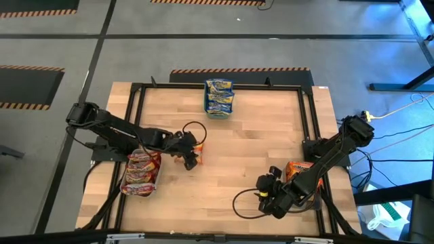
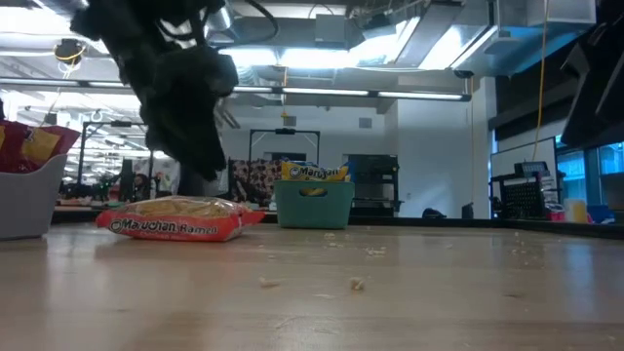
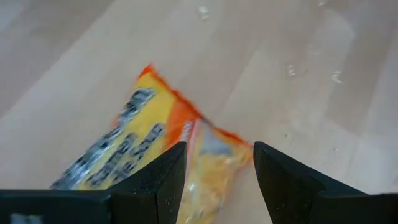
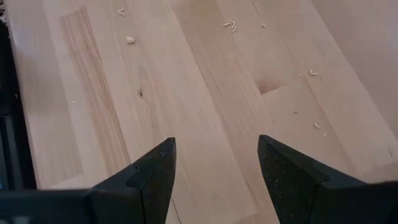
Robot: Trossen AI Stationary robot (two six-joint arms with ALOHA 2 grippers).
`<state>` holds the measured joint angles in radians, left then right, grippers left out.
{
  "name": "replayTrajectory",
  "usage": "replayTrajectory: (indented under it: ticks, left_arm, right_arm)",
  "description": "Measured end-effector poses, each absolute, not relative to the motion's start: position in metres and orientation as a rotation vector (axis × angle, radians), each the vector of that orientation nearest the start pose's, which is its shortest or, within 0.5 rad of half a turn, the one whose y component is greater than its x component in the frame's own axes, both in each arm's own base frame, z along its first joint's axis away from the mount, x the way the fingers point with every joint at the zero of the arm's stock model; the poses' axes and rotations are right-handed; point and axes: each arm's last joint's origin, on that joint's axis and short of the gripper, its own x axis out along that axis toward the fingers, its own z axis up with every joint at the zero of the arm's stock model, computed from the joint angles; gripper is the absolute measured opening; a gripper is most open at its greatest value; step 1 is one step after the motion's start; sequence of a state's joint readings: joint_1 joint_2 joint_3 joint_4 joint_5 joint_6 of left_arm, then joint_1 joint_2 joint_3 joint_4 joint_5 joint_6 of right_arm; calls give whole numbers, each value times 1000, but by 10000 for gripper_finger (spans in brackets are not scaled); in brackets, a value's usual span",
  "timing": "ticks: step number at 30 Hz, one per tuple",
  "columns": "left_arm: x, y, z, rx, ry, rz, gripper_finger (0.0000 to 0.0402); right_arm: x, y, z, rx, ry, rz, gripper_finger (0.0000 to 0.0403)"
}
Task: Sort Maruchan noodles
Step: Put the orange noodle pack into the black bin
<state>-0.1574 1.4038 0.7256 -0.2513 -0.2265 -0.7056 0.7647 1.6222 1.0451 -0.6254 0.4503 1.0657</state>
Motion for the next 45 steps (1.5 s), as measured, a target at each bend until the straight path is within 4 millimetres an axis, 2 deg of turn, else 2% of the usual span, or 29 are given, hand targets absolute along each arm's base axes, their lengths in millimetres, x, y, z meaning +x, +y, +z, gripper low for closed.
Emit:
replayTrajectory:
  ticks: [6, 11, 17, 22, 28, 32, 37, 40, 45]
  left_arm:
    - [250, -31, 193, -487, 885, 568, 182]
    - [245, -30, 179, -536, 927, 669, 182]
    - [251, -32, 165, -532, 955, 668, 182]
    - [267, -40, 156, -443, 924, 544, 182]
    - [290, -58, 145, -317, 860, 263, 182]
    - [302, -74, 137, -252, 790, 114, 182]
    - [311, -89, 127, -230, 723, 26, 182]
    - [312, -96, 132, -232, 725, -21, 182]
    - [308, -108, 162, -224, 703, -77, 182]
  right_arm:
    - [229, 202, 196, 283, 974, -263, 214]
    - [229, 202, 197, 269, 950, -279, 214]
    - [229, 202, 197, 250, 950, -270, 214]
    - [230, 202, 197, 258, 951, -262, 214]
    - [232, 203, 198, 269, 932, -260, 214]
    - [240, 197, 199, 303, 919, -270, 214]
    - [257, 187, 203, 333, 864, -248, 214]
    - [269, 177, 204, 352, 858, -226, 214]
    - [287, 152, 205, 397, 894, -199, 214]
